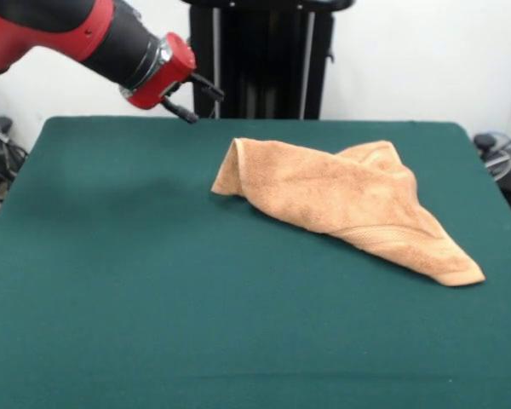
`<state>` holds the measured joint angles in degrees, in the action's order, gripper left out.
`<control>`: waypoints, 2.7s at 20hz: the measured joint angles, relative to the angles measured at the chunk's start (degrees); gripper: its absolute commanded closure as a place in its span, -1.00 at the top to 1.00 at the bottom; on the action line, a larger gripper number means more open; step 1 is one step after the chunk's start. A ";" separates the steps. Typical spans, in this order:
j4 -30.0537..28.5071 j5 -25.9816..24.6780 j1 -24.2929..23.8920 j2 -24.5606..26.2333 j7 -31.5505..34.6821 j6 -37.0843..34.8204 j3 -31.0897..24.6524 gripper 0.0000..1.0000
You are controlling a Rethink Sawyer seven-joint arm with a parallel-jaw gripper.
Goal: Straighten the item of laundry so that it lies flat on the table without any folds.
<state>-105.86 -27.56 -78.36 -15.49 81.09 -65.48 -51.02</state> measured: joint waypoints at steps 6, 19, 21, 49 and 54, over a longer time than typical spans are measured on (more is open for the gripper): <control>1.56 0.09 -0.21 1.04 -1.67 -1.51 0.00 1.00; 3.75 0.08 0.40 3.38 -3.43 -1.88 0.01 1.00; 4.05 0.08 0.61 3.65 -3.43 -1.88 0.01 1.00; 6.74 0.09 3.16 4.26 -3.43 -2.56 0.14 1.00; 7.98 0.08 3.68 5.17 -3.43 -3.01 0.16 1.00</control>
<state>-97.89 -27.48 -74.68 -10.31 77.65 -68.50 -50.86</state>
